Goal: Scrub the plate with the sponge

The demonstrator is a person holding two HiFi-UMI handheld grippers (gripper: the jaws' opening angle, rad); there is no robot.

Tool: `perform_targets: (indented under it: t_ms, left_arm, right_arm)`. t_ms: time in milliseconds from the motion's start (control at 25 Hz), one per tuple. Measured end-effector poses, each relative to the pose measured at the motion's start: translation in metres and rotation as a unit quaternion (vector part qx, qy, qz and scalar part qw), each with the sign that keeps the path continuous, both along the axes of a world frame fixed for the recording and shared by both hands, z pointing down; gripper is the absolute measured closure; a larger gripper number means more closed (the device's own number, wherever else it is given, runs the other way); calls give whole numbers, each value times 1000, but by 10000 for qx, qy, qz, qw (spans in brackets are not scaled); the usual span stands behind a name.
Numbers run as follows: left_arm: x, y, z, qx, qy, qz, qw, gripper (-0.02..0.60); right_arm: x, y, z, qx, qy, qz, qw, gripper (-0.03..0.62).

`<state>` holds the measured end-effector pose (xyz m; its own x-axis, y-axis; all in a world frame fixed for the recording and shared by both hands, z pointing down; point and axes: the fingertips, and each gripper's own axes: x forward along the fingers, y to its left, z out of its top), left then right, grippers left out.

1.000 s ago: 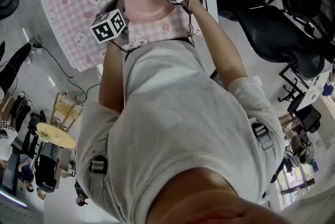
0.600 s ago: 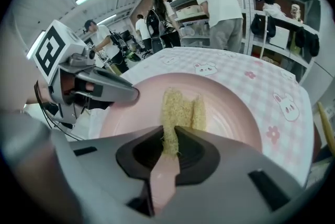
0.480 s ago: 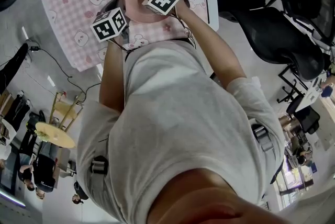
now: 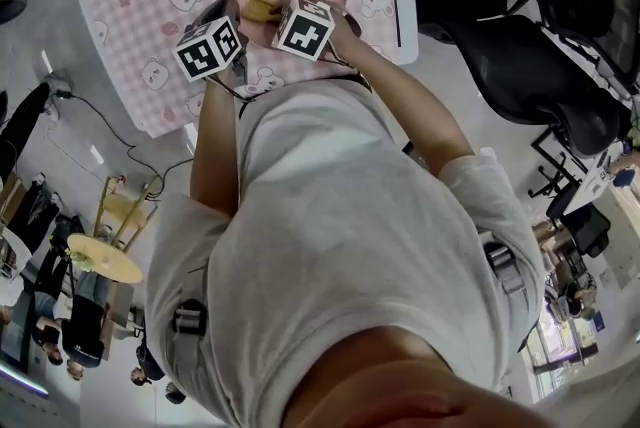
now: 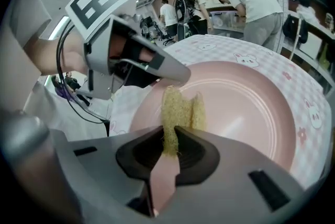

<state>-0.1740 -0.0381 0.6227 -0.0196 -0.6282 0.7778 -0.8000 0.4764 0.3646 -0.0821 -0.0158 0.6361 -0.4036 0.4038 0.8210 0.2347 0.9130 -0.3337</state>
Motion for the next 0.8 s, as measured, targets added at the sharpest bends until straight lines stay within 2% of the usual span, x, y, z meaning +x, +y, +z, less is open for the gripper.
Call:
perform_targets:
  t_ms: [120, 280, 480, 800]
  left_arm:
    - [2, 1, 1, 4, 79, -28, 10000, 551]
    - [1, 3, 3, -1, 88, -43, 10000, 551]
    - [4, 10, 11, 19, 409, -217, 9989, 551]
    - [3, 13, 11, -13, 417, -257, 9988, 551]
  right_arm:
    - [12, 10, 2, 0, 62, -173, 9998, 536]
    - [25, 9, 7, -55, 183, -139, 9997, 534]
    - [42, -1, 15, 14, 336, -69, 9994, 534]
    - [68, -39, 22, 82, 572, 456, 9973, 534]
